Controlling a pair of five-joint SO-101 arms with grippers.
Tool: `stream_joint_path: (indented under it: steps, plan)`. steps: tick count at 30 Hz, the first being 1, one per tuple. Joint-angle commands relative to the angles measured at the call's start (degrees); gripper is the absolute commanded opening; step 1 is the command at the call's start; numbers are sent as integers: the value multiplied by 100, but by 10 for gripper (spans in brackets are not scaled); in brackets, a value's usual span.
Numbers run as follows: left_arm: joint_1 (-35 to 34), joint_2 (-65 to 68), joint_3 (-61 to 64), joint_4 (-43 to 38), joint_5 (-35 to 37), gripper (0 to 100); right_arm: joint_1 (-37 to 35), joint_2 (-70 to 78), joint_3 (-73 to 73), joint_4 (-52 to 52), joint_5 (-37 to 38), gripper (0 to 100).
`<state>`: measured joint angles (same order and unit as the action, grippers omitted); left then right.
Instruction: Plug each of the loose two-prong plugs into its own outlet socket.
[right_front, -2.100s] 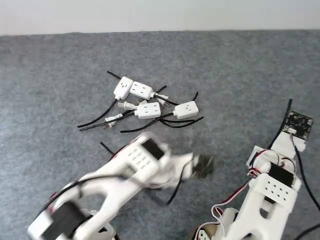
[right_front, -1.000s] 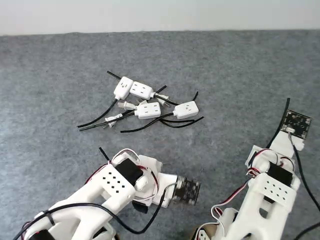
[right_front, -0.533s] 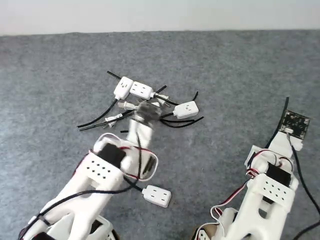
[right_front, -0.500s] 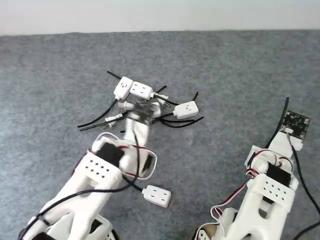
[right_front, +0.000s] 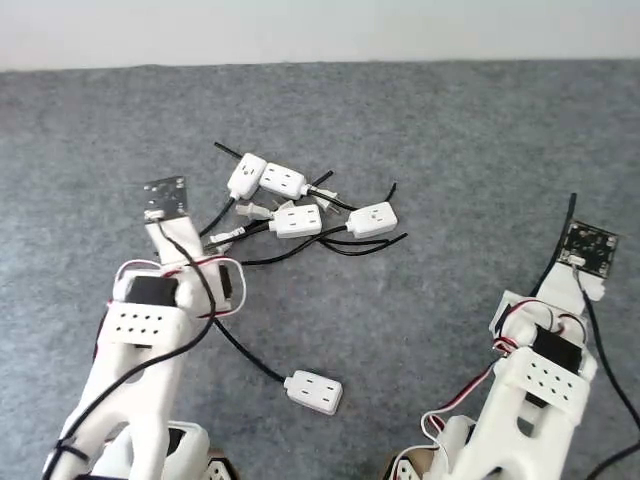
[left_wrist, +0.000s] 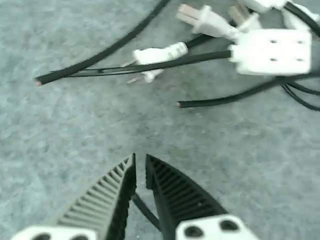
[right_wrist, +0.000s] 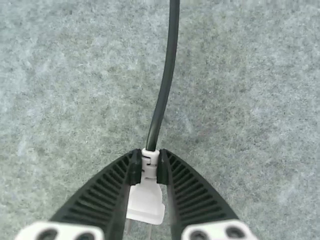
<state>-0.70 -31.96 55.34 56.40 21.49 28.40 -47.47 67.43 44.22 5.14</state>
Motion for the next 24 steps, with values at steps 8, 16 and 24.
stream_joint_path:
  steps: [8,16,24]
  plan:
    - [-97,-2866,848,299,246,276,-127,-145,-62,-127,88,9]
    - [-79,-3982,2325,-158,255,170,-154,-145,-62,-110,97,9]
    - [-70,-3059,2536,-571,290,176,-154,-145,-62,-110,97,9]
